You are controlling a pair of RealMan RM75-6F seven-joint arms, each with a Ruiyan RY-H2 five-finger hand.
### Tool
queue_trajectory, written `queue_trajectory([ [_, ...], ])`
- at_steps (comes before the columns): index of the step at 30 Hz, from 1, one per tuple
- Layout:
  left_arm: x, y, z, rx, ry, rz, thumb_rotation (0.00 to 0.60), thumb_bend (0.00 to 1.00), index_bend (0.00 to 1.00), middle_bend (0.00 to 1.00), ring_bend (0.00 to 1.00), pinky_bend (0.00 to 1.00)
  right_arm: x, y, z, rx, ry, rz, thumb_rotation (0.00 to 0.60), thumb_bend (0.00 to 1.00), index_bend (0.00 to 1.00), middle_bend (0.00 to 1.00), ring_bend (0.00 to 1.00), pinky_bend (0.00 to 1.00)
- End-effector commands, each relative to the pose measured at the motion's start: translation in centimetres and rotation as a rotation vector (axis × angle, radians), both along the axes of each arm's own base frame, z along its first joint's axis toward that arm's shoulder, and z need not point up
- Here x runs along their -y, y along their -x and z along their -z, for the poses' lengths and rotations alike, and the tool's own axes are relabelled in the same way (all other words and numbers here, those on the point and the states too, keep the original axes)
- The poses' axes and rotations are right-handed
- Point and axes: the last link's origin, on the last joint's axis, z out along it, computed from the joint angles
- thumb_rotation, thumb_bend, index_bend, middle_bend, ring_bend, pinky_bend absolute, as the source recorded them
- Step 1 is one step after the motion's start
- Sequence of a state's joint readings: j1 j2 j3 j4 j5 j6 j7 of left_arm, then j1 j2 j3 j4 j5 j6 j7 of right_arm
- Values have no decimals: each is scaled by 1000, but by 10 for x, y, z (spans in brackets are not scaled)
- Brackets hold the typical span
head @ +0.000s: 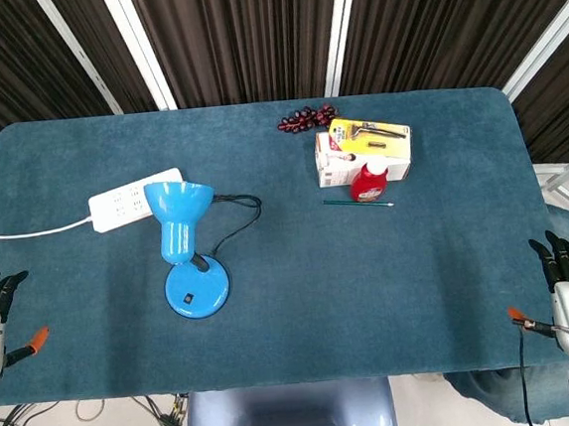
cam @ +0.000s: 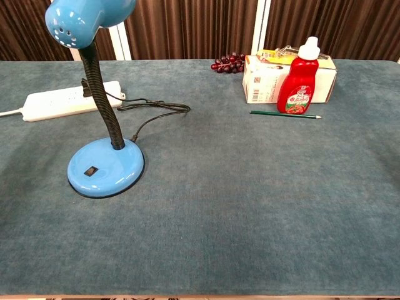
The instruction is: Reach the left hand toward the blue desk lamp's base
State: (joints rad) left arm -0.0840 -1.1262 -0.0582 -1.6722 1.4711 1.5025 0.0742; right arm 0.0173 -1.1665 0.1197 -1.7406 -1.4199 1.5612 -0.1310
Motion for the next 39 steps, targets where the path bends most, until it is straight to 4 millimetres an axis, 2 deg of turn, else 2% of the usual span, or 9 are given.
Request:
queue_trajectory([
  [1,0,0,0,0,0,0,600,199,155,188,74,61,0,0,0,0,0,0,600,140,121,51,34,0],
  [22,-1,0,1,2,5,4,600,199,146,190,80,61,0,0,-1,1,2,0,600,140,121,51,34,0],
  [26,-1,-1,4,-3,19,16,600,210,146,223,112,78,0,0,-1,0,3,-1,600,140,121,51,34,0],
  [29,-2,-3,6,-12,22,39,600,230,146,295,208,202,0,0,0,0,1,1,600,140,121,51,34,0],
  [32,-3,-8,14,-20,38,84,600,268,147,419,369,467,0,0,-1,-1,4,2,600,140,121,51,34,0],
  [34,-2,-13,24,-16,79,118,600,329,147,518,502,640,1,1,0,-1,4,6,600,140,121,51,34,0],
  [37,-2,-18,39,-10,157,159,600,435,148,616,625,744,1,1,0,1,3,6,600,139,121,51,34,0],
  [39,-4,-20,50,-22,213,177,600,485,149,653,661,770,1,1,-1,1,6,5,600,140,121,51,35,0],
])
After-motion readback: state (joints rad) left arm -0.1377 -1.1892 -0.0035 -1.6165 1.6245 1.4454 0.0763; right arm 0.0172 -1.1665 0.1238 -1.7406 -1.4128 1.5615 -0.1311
